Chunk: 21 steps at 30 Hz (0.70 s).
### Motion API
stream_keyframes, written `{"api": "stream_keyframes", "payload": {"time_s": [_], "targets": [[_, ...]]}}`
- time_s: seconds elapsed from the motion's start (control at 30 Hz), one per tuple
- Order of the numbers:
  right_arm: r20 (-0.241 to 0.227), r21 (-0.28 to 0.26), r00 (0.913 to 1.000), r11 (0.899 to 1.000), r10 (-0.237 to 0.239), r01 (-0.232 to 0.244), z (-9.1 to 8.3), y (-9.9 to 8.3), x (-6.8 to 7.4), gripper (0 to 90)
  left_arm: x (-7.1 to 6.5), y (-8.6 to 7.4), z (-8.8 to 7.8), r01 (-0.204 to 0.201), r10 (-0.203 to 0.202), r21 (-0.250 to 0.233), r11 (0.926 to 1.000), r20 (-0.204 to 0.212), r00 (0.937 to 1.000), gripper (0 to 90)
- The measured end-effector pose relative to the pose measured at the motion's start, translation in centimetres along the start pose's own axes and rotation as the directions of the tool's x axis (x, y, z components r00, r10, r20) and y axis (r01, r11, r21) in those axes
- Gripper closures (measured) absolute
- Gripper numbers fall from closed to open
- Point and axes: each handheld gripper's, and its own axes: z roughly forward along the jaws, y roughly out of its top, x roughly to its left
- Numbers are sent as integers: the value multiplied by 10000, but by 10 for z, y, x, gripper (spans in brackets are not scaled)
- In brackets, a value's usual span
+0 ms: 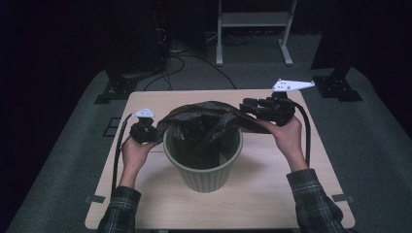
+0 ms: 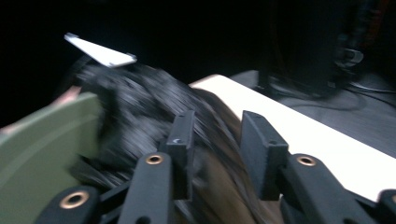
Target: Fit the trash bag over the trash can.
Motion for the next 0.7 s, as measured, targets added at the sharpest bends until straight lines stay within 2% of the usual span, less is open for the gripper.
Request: {"api": "stream_keyframes", "payload": {"time_s": [0.1,0.33,0.4,0.43,0.47,0.53,0.57,0.63,0.7], "targets": [[-66,166,9996,9995,-278,279,13,10,7,590,-1,1,-1,-53,53,-34,10000,1,10000,900],[-372,771,9989,9965,-301,329,41,14,11,534,1,1,-3,-52,52,-68,10000,-6,10000,900],[-271,1018,9993,9944,-270,297,48,14,10,533,0,1,-4,-74,73,-85,9999,-8,10000,900],[-213,1152,9995,9930,-238,261,52,12,9,567,0,1,-4,-62,62,-109,9999,0,10000,900],[-191,1257,9995,9917,-235,257,53,12,9,659,0,1,-5,-71,70,-105,9999,-7,10000,900],[-44,1277,9996,9914,-271,275,54,10,8,777,1,1,-5,-58,58,-76,10000,8,10000,900],[-113,1245,9996,9919,-246,259,53,10,8,833,1,1,-5,-56,56,-47,10000,12,10000,900],[-183,1175,9991,9923,-381,400,49,9,11,887,1,0,-5,-53,53,-41,10000,22,10000,900],[-279,1174,9985,9919,-463,493,45,9,15,896,1,0,-5,-30,30,-19,10000,36,10000,900]]}}
